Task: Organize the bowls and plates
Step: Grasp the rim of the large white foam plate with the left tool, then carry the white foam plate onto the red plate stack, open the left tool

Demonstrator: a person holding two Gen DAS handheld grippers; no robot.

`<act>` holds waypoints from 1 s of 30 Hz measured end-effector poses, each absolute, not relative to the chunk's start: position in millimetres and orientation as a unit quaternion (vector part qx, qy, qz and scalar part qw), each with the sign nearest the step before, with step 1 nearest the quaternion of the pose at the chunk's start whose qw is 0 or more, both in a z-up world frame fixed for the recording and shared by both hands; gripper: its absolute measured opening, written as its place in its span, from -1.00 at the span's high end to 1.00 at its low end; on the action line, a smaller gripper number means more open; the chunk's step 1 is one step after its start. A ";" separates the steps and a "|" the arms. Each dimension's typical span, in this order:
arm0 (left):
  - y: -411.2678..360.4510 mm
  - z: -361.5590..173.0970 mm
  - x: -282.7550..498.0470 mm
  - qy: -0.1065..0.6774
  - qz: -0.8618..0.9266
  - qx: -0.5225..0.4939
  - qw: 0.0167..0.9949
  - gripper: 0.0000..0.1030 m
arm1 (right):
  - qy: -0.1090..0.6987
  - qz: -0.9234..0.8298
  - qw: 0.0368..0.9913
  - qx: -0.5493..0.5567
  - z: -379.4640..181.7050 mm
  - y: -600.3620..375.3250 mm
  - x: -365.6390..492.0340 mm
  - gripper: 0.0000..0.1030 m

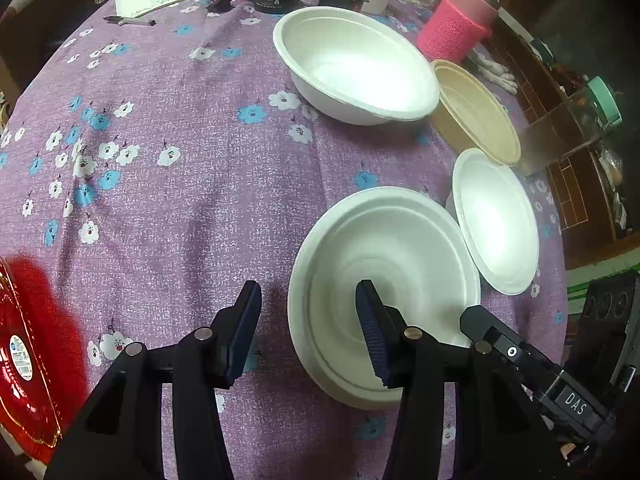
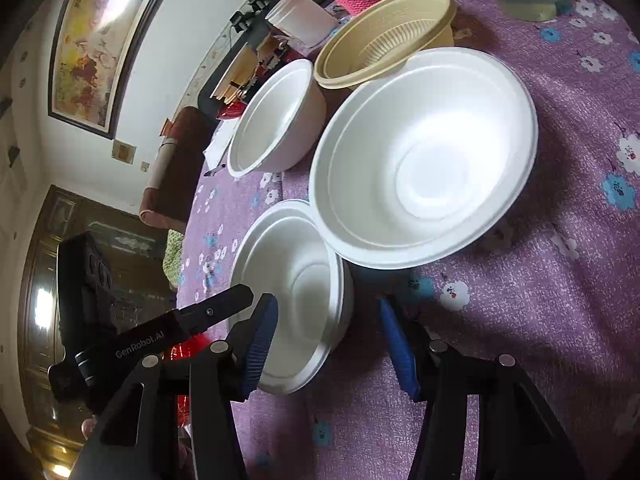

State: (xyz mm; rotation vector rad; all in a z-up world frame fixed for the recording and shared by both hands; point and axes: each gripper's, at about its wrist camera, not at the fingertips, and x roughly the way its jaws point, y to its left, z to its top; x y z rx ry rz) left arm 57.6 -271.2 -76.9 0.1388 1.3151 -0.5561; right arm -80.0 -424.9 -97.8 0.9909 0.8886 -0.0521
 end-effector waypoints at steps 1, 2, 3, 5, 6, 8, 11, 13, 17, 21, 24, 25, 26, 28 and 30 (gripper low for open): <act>-270.8 -77.2 57.6 0.603 -0.253 0.064 0.754 0.09 | 0.414 -0.027 0.785 0.460 -97.6 -424.8 -79.9 -0.04; -270.5 -77.6 57.9 0.603 -0.253 0.063 0.754 0.09 | 0.415 -0.029 0.785 0.459 -97.3 -424.5 -79.9 -0.01; -269.8 -78.0 58.2 0.604 -0.251 0.061 0.754 0.10 | 0.417 -0.033 0.785 0.457 -96.6 -423.9 -79.9 0.01; -268.4 -79.4 59.3 0.604 -0.246 0.061 0.756 0.17 | 0.420 -0.040 0.784 0.454 -95.8 -422.6 -79.4 0.07; -267.9 -80.2 59.6 0.605 -0.246 0.060 0.755 0.28 | 0.423 -0.044 0.783 0.455 -95.5 -421.8 -79.1 0.13; -266.8 -82.6 60.2 0.609 -0.247 0.060 0.752 0.49 | 0.426 -0.050 0.779 0.458 -96.4 -421.9 -77.6 0.24; -266.0 -83.9 59.8 0.609 -0.247 0.061 0.751 0.71 | 0.428 -0.058 0.776 0.459 -96.1 -421.5 -75.8 0.46; -266.2 -83.1 59.1 0.608 -0.250 0.060 0.751 0.80 | 0.432 -0.061 0.775 0.458 -96.9 -420.5 -74.9 0.66; -265.7 -79.6 56.7 0.603 -0.257 0.063 0.753 0.84 | 0.431 -0.067 0.776 0.455 -96.8 -418.1 -74.3 0.80; -263.2 -78.3 56.1 0.601 -0.257 0.067 0.754 0.84 | 0.433 -0.074 0.782 0.442 -94.8 -413.0 -73.6 0.83; -258.3 -75.3 54.4 0.598 -0.257 0.067 0.756 0.84 | 0.435 -0.074 0.781 0.442 -95.1 -410.5 -73.7 0.83; -256.8 -74.0 53.5 0.597 -0.256 0.068 0.757 0.84 | 0.436 -0.074 0.782 0.439 -94.5 -408.7 -73.6 0.83; -252.5 -71.3 52.4 0.594 -0.256 0.066 0.759 0.84 | 0.438 -0.074 0.784 0.434 -92.6 -404.9 -73.3 0.83; -245.0 -66.1 51.2 0.590 -0.255 0.062 0.764 0.84 | 0.437 -0.072 0.787 0.428 -88.9 -399.7 -72.7 0.83; -232.0 -57.4 48.8 0.581 -0.254 0.056 0.771 0.84 | 0.437 -0.065 0.791 0.422 -83.4 -392.6 -70.9 0.84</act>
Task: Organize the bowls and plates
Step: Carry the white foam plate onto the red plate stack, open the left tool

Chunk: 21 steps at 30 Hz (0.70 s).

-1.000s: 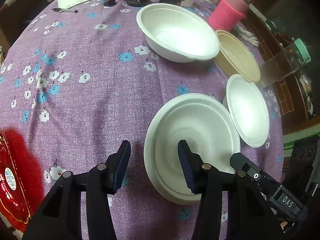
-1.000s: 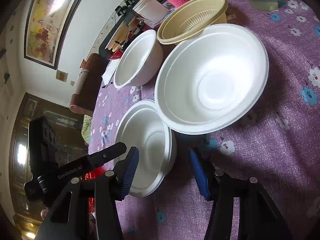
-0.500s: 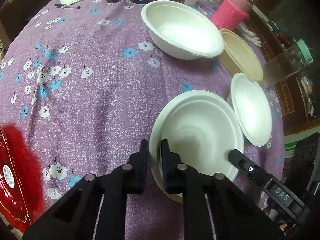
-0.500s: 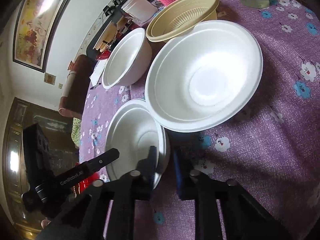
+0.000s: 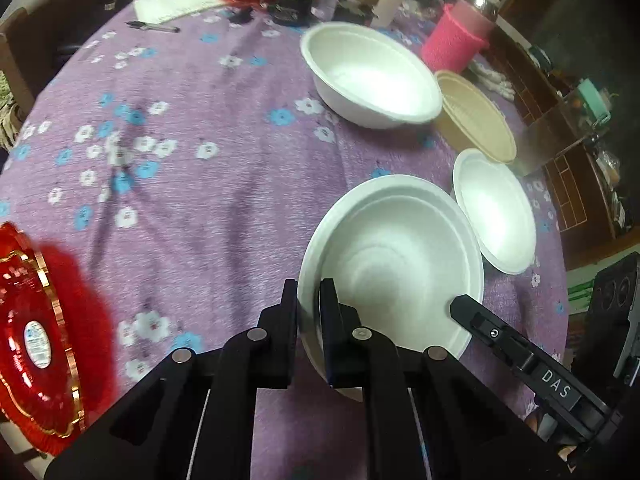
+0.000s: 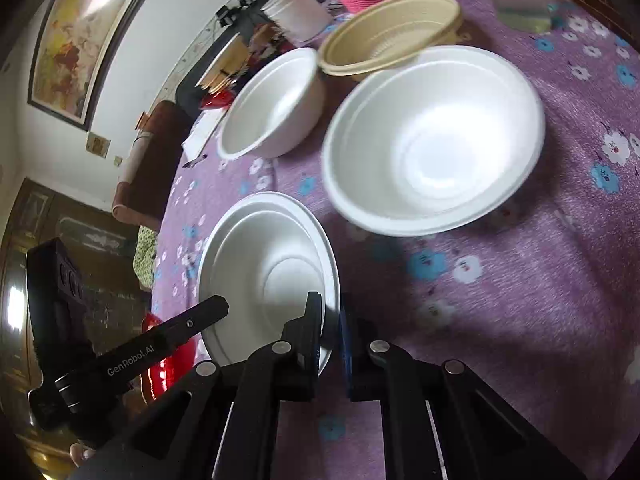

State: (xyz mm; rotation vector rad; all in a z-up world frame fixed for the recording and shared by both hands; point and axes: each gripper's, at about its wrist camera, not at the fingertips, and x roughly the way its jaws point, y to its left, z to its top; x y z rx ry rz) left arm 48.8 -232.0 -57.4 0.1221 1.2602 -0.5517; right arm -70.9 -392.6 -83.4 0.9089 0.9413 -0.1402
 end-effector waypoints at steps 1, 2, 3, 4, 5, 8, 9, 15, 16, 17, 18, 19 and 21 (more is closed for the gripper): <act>-225.9 -53.9 48.0 0.578 -0.254 0.052 0.774 0.84 | 0.437 -0.061 0.794 0.418 -79.4 -387.5 -69.5 0.84; -214.8 -47.1 46.2 0.570 -0.251 0.046 0.781 0.84 | 0.437 -0.057 0.797 0.413 -75.2 -382.5 -67.8 0.84; -207.7 -42.2 44.2 0.564 -0.247 0.043 0.786 0.84 | 0.438 -0.052 0.800 0.406 -71.1 -376.4 -66.1 0.84; -195.3 -35.0 41.7 0.555 -0.241 0.039 0.795 0.84 | 0.439 -0.046 0.802 0.402 -67.4 -370.4 -63.8 0.84; -187.9 -30.9 40.4 0.550 -0.237 0.036 0.800 0.84 | 0.439 -0.038 0.806 0.396 -62.8 -362.1 -60.9 0.84; -149.6 -13.5 35.3 0.527 -0.213 0.019 0.822 0.84 | 0.442 -0.011 0.815 0.375 -49.2 -334.6 -50.4 0.83; -130.1 -6.1 32.3 0.517 -0.201 0.011 0.832 0.84 | 0.443 0.002 0.819 0.365 -43.0 -321.9 -45.1 0.83; -44.7 12.2 23.3 0.488 -0.139 -0.034 0.861 0.84 | 0.447 0.072 0.836 0.309 -12.9 -244.8 -17.4 0.83; -32.9 12.3 22.7 0.488 -0.130 -0.040 0.862 0.84 | 0.449 0.083 0.837 0.300 -9.7 -230.3 -12.9 0.83; -20.8 11.2 21.1 0.488 -0.120 -0.046 0.863 0.83 | 0.452 0.095 0.838 0.290 -7.3 -215.2 -8.2 0.84; -7.7 8.9 20.8 0.490 -0.108 -0.052 0.863 0.83 | 0.453 0.104 0.840 0.280 -5.8 -201.7 -3.5 0.84; 3.8 6.3 21.3 0.491 -0.095 -0.056 0.864 0.83 | 0.456 0.111 0.840 0.273 -5.5 -190.2 0.6 0.84; 19.3 0.7 24.3 0.494 -0.079 -0.063 0.864 0.83 | 0.465 0.125 0.838 0.257 -6.7 -165.6 10.1 0.84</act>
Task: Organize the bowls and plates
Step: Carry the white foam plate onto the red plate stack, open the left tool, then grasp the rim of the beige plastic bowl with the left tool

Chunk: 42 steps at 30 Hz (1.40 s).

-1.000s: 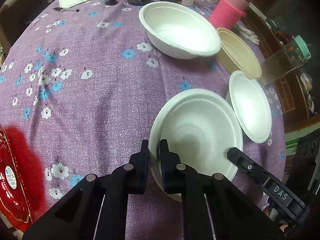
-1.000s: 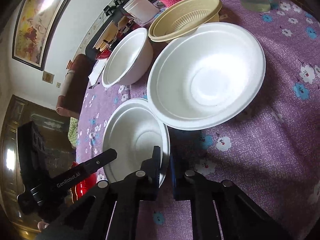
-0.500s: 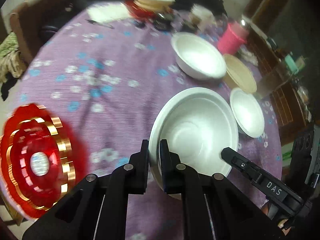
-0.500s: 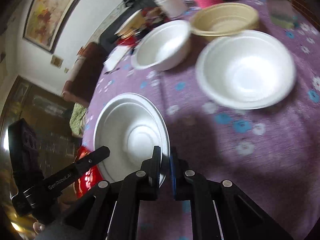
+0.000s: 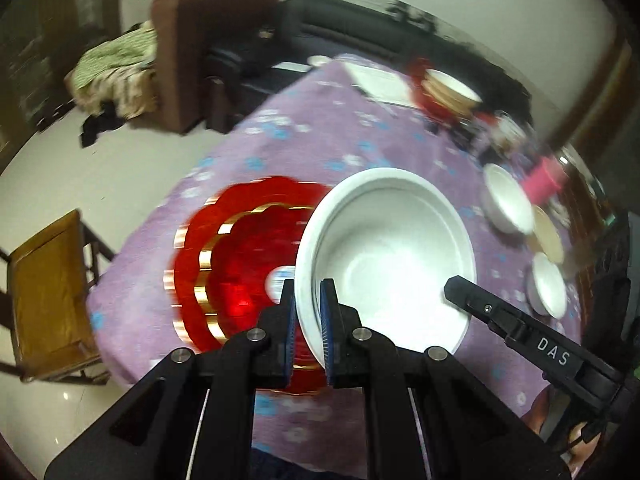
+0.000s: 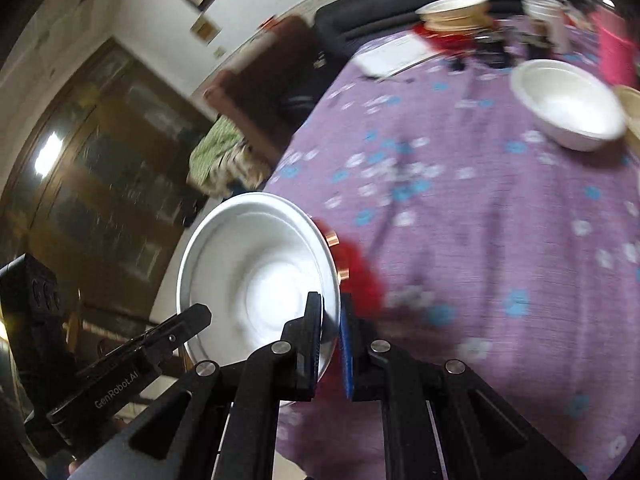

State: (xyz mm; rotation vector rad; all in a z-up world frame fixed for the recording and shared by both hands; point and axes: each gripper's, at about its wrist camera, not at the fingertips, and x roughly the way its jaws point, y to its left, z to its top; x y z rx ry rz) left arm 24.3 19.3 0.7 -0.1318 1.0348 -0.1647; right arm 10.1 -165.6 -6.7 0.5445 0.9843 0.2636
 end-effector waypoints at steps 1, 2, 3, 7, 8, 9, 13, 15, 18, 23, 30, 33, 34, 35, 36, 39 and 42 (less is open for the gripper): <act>23.7 -2.9 26.8 0.497 -0.073 -0.062 0.862 0.83 | 0.467 0.129 0.838 0.250 -7.6 -154.5 14.5 0.84; 29.6 -9.2 31.8 0.502 -0.062 -0.059 0.860 0.83 | 0.470 0.132 0.839 0.239 -8.6 -144.0 20.0 0.84; 32.0 -13.7 34.5 0.505 -0.055 -0.056 0.860 0.82 | 0.473 0.133 0.840 0.230 -10.1 -135.3 23.9 0.84; 39.6 -40.9 48.1 0.525 -0.036 -0.048 0.849 0.78 | 0.481 0.125 0.846 0.195 -19.0 -108.7 39.6 0.83; 41.2 -45.6 51.2 0.530 -0.035 -0.050 0.846 0.78 | 0.483 0.121 0.847 0.187 -23.2 -103.2 41.8 0.83; 43.0 -50.9 52.7 0.535 -0.037 -0.053 0.842 0.78 | 0.485 0.118 0.848 0.178 -27.3 -99.2 44.7 0.83; 45.0 -62.7 54.8 0.545 -0.021 -0.040 0.837 0.73 | 0.491 0.105 0.851 0.150 -46.2 -90.2 47.9 0.75; 48.2 -63.6 54.6 0.544 -0.009 -0.034 0.838 0.72 | 0.491 0.110 0.851 0.152 -50.2 -90.7 49.0 0.72; 54.7 -53.0 48.2 0.524 0.021 -0.023 0.851 0.63 | 0.454 0.114 0.867 0.168 -39.1 -108.2 42.3 0.50; 46.0 -26.9 35.4 0.454 0.049 0.020 0.890 -0.10 | 0.386 0.109 0.893 0.204 -24.1 -155.6 21.7 0.01; 20.6 6.1 18.8 0.365 0.112 0.080 0.921 -0.19 | 0.342 0.073 0.912 0.213 -25.0 -217.4 -12.9 -0.05; -0.5 27.1 9.1 0.337 0.079 0.065 0.936 -0.27 | 0.320 0.048 0.920 0.221 -23.8 -255.8 -32.3 -0.08; -13.7 31.1 9.1 0.341 0.050 0.061 0.937 -0.35 | 0.313 0.037 0.922 0.225 -23.0 -269.8 -38.3 -0.09; -23.0 33.0 9.1 0.345 0.029 0.060 0.936 -0.39 | 0.307 0.025 0.923 0.229 -21.3 -284.7 -44.7 -0.10; -40.4 35.1 10.1 0.354 -0.005 0.061 0.933 -0.42 | 0.300 0.014 0.925 0.233 -19.0 -298.6 -50.7 -0.10; -92.7 33.3 18.4 0.390 -0.090 0.067 0.914 -0.42 | 0.278 -0.019 0.928 0.249 -11.0 -345.4 -69.6 -0.15; -140.3 26.8 30.1 0.437 -0.159 0.060 0.883 -0.42 | 0.254 -0.057 0.929 0.263 -3.0 -394.1 -90.4 -0.28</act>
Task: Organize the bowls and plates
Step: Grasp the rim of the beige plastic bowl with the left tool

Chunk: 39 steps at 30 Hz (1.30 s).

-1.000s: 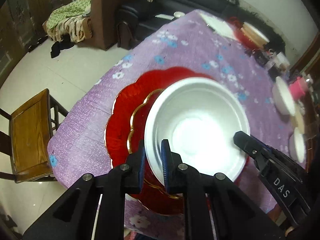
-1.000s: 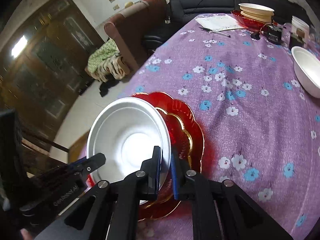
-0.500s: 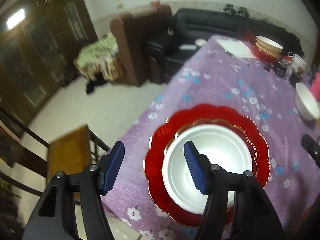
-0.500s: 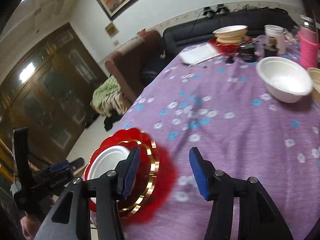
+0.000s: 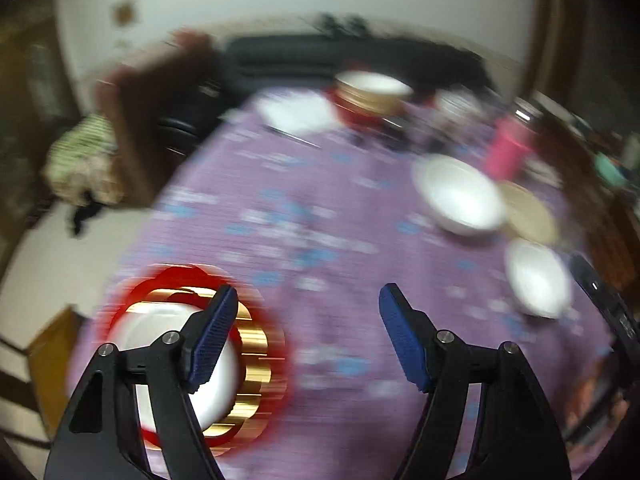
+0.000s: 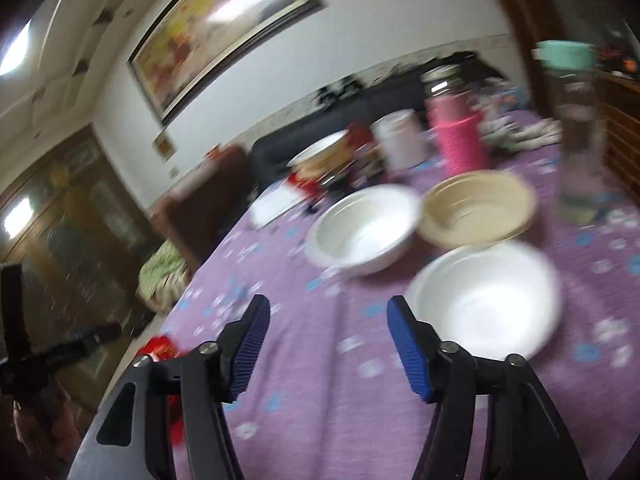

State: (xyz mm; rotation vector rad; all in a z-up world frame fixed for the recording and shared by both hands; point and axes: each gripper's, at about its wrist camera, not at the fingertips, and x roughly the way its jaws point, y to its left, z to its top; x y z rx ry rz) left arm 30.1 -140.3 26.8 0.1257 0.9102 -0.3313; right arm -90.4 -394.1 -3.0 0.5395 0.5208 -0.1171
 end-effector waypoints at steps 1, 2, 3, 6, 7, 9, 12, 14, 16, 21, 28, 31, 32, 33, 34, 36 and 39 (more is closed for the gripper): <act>-154.9 25.0 33.4 0.448 -0.174 0.059 0.875 -0.42 | 0.249 -0.069 0.929 0.266 -1.6 -406.5 -93.9 -0.32; -175.7 22.3 39.0 0.463 -0.191 0.058 0.864 -0.42 | 0.245 -0.082 0.928 0.270 0.2 -421.6 -98.6 -0.32; -188.8 21.4 44.0 0.471 -0.198 0.058 0.858 -0.42 | 0.241 -0.093 0.927 0.272 2.1 -436.2 -102.0 -0.32; -225.9 22.2 57.5 0.484 -0.211 0.059 0.847 -0.42 | 0.240 -0.112 0.925 0.273 9.1 -468.6 -104.8 -0.34; -235.8 21.4 61.8 0.486 -0.214 0.064 0.845 -0.42 | 0.241 -0.113 0.924 0.275 11.8 -478.7 -102.7 -0.35; -255.5 18.7 80.5 0.490 -0.207 0.075 0.843 -0.42 | 0.245 -0.103 0.917 0.296 15.0 -495.1 -96.7 -0.39; -262.7 10.3 116.3 0.503 -0.162 0.041 0.848 -0.42 | 0.258 -0.039 0.893 0.366 14.9 -505.6 -71.6 -0.43; -262.2 3.3 131.4 0.511 -0.146 0.011 0.847 -0.42 | 0.265 0.009 0.875 0.406 13.5 -498.5 -48.5 -0.43; -262.2 -4.2 142.9 0.517 -0.134 -0.011 0.845 -0.42 | 0.263 0.030 0.868 0.420 15.7 -491.4 -29.4 -0.43; -281.2 -23.3 145.3 0.531 -0.161 0.005 0.832 -0.41 | 0.256 -0.019 0.892 0.372 22.1 -501.0 -11.5 -0.45; -336.5 -16.4 144.7 0.535 -0.221 0.033 0.815 -0.41 | 0.295 -0.119 0.870 0.376 -13.1 -551.2 -7.2 -0.49; -379.3 -5.8 143.6 0.527 -0.248 0.075 0.809 -0.41 | 0.298 -0.118 0.853 0.413 -26.2 -564.3 -8.5 -0.49; -393.5 -3.0 144.1 0.521 -0.256 0.089 0.810 -0.41 | 0.299 -0.120 0.846 0.425 -31.1 -567.8 -11.6 -0.49; -412.2 -1.9 146.4 0.514 -0.267 0.111 0.808 -0.41 | 0.299 -0.123 0.840 0.435 -35.2 -572.1 -12.6 -0.49; -424.5 -2.9 149.1 0.510 -0.275 0.123 0.805 -0.41 | 0.297 -0.129 0.833 0.449 -40.7 -576.9 -14.3 -0.49; -446.5 -5.9 154.9 0.502 -0.295 0.149 0.799 -0.41 | 0.303 -0.135 0.820 0.467 -49.3 -583.6 -15.9 -0.49; -472.2 -13.3 164.4 0.497 -0.321 0.186 0.785 -0.41 | 0.312 -0.143 0.804 0.487 -59.5 -589.8 -14.7 -0.48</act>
